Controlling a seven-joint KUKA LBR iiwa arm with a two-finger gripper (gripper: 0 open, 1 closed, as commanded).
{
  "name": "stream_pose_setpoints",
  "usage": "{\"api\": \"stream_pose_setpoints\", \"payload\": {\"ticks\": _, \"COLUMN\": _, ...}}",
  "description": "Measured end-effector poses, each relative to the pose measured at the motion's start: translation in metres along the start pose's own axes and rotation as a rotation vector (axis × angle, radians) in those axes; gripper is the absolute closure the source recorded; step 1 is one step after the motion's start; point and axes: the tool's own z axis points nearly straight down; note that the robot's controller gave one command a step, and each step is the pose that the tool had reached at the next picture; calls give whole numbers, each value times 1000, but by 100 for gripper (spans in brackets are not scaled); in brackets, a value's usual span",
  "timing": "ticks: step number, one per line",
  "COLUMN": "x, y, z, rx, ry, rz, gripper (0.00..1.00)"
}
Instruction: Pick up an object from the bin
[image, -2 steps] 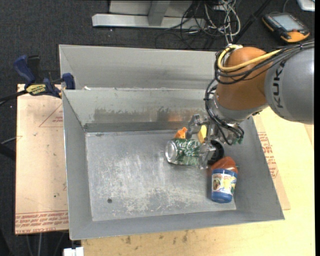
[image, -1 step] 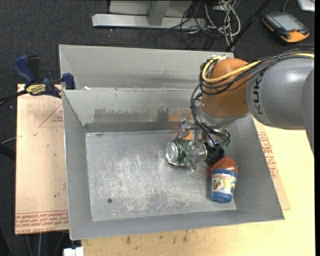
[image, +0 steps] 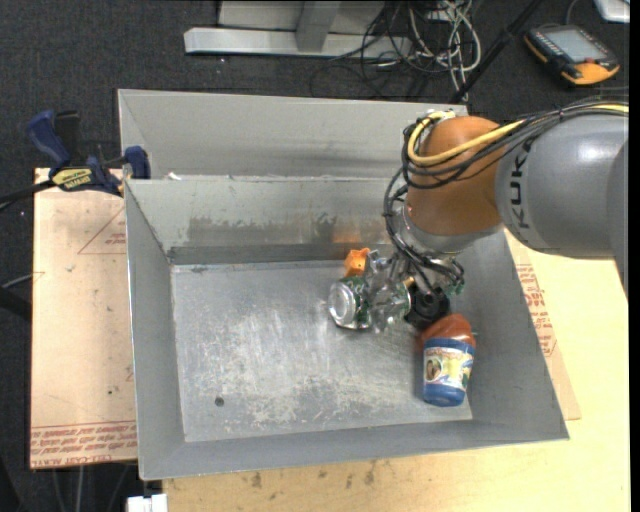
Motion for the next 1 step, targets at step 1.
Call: {"api": "stream_pose_setpoints", "payload": {"ticks": 1, "x": 0, "y": 0, "z": 0, "rx": 0, "ry": 0, "rz": 0, "gripper": 100}}
